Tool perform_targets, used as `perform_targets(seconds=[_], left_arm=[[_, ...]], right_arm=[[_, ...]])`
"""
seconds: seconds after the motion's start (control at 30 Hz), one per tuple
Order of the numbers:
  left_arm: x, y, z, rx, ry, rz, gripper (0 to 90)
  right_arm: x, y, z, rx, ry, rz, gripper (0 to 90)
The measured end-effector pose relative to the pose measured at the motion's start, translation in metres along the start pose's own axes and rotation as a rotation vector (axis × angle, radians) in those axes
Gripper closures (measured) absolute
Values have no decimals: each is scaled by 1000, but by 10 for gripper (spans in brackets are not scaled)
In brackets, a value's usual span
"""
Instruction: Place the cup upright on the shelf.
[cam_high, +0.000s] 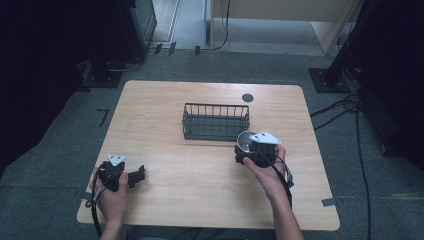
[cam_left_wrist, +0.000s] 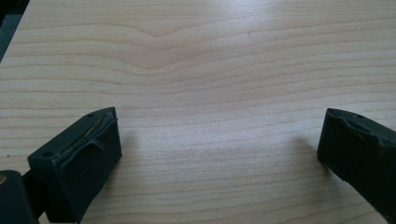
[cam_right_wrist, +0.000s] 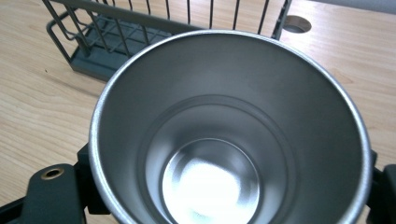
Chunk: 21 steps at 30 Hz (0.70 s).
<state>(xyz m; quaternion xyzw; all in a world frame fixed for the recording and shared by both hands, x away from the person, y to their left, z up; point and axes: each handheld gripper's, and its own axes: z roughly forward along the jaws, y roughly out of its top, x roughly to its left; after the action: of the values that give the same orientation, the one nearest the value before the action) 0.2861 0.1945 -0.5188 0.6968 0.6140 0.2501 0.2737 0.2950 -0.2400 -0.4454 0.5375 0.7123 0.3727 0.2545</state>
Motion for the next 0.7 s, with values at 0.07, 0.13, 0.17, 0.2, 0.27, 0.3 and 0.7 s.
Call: perform_targets(seconds=[0.07,0.13,0.17,0.2,0.27,0.3,0.7], left_arm=[[0,0,0,0,0,0,0],[0,0,0,0,0,0,0],[0,0,0,0,0,0,0],[0,0,0,0,0,0,0],[0,0,0,0,0,0,0],[0,0,0,0,0,0,0],[0,0,0,0,0,0,0]], right_arm=[[1,3,0,-4,-1,-2,179],[3,6,0,-8,1,-3,179],[3,8,0,-11,4,-4,179],[4,9,0,-12,6,-5,179],[5,12,0,-17,7,-6,179],[5,14,0,-20,6,-8,179],[12,35,1,-66,4,-26,180]])
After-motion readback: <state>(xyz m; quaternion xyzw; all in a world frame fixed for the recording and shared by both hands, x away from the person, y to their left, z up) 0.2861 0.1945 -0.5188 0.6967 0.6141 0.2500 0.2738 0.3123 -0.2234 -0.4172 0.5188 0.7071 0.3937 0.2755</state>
